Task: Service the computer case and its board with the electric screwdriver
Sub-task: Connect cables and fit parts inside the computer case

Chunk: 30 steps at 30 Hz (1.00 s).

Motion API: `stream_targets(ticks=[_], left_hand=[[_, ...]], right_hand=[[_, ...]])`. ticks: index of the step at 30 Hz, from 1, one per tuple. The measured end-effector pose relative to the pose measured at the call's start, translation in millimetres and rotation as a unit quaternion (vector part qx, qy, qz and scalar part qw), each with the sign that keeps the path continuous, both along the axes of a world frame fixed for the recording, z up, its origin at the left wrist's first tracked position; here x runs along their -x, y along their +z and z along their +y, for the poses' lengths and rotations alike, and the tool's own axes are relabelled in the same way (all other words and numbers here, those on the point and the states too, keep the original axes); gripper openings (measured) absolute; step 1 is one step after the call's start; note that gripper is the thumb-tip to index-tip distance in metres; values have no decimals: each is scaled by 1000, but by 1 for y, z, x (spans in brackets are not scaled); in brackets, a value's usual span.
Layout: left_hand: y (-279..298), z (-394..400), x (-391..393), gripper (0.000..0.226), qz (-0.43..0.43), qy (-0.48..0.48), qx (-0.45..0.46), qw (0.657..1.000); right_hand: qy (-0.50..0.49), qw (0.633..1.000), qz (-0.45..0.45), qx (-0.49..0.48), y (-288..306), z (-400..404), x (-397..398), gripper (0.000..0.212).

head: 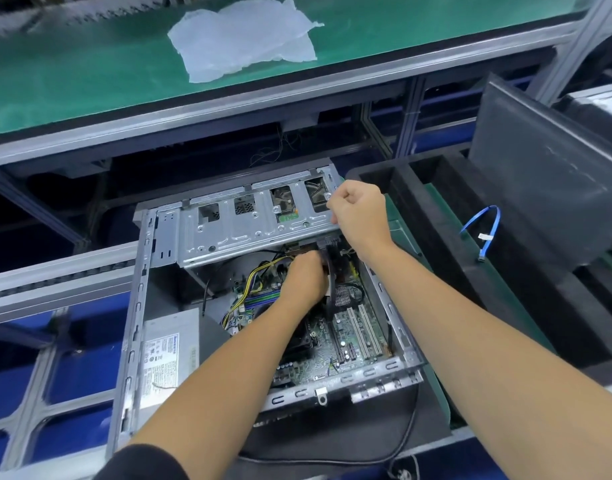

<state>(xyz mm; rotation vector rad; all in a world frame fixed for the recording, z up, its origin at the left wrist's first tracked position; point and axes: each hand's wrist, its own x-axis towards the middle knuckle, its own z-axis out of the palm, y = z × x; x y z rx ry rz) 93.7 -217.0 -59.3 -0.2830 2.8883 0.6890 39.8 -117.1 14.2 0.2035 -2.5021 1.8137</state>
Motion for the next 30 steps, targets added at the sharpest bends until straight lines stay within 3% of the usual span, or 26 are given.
stream_targets(ticks=[4,7,12,16,22,26,30], left_hand=[[4,2,6,15,-30,41,-43,998],[7,5,6,16,-53,1,-52,997],[9,7,6,14,-93,-73,11,993],[11,7,6,21,-83,-117,28,989],[14,7,3,9,-48,-139,67,987],[9,2,2,38,-26,-154,78,985],[7,-1,4,30,-22,-162,55,985]], right_hand=[[-1,1000,2,-8,2,-1,-1,15],[-3,1000,2,-8,2,-1,-2,15],[-5,1000,6,-9,2,-1,-2,15],[-3,1000,6,-13,3,0,-2,15],[0,1000,3,-12,4,0,-3,14],[2,1000,1,-9,4,0,-3,14],[2,1000,0,-13,3,0,-3,13]])
